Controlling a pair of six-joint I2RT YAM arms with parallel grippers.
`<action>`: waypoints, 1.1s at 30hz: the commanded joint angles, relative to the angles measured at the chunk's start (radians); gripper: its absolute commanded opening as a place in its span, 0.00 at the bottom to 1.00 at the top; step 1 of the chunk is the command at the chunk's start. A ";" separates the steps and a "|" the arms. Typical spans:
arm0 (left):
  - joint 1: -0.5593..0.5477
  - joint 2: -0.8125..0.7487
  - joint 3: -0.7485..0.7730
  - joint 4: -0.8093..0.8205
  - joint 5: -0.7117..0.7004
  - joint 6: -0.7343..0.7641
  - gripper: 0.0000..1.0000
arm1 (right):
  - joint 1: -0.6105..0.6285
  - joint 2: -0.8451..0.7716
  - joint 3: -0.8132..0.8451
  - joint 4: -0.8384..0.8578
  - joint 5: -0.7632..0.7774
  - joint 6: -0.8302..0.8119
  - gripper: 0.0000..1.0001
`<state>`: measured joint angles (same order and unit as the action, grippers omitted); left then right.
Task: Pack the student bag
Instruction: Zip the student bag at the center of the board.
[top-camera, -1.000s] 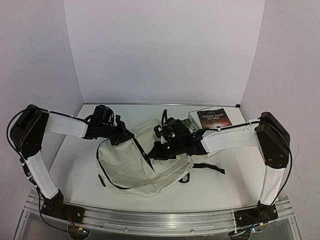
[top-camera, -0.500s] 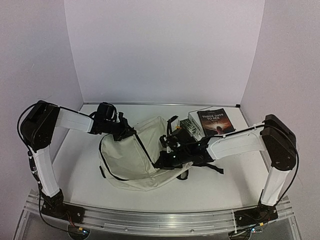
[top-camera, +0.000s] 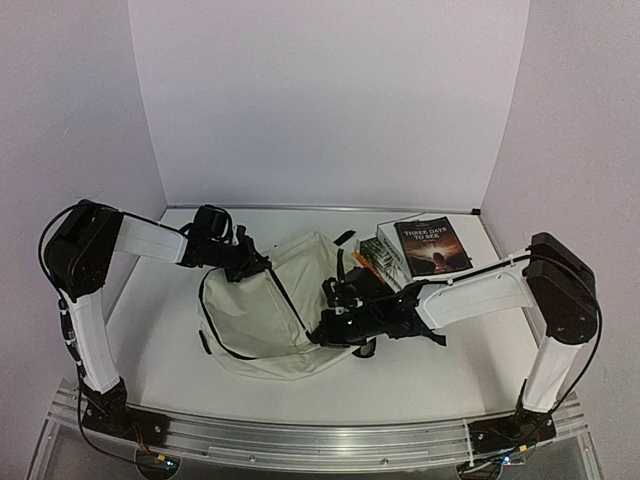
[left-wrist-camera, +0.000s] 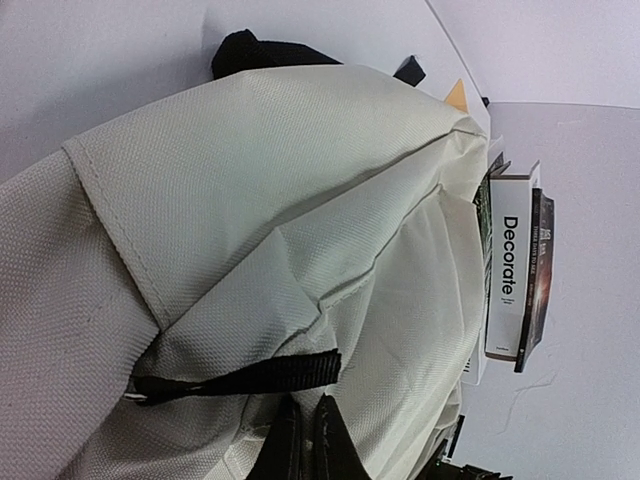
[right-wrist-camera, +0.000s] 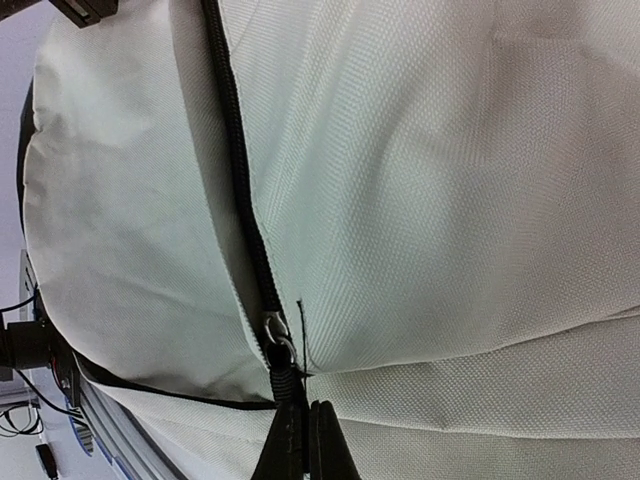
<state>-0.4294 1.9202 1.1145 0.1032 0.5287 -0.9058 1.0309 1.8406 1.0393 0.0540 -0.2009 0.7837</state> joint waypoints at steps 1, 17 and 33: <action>0.052 -0.004 0.077 0.087 -0.042 0.030 0.00 | 0.030 -0.062 -0.002 -0.071 -0.026 0.002 0.00; 0.061 -0.202 -0.099 -0.007 -0.114 0.060 0.00 | 0.010 -0.258 -0.072 -0.190 0.235 0.226 0.83; 0.064 -0.278 -0.163 -0.041 -0.148 0.059 0.00 | -0.005 -0.037 -0.022 -0.063 0.172 0.209 0.53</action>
<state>-0.3702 1.7205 0.9529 0.0477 0.3953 -0.8637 1.0339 1.7681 0.9670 -0.0638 -0.0363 0.9972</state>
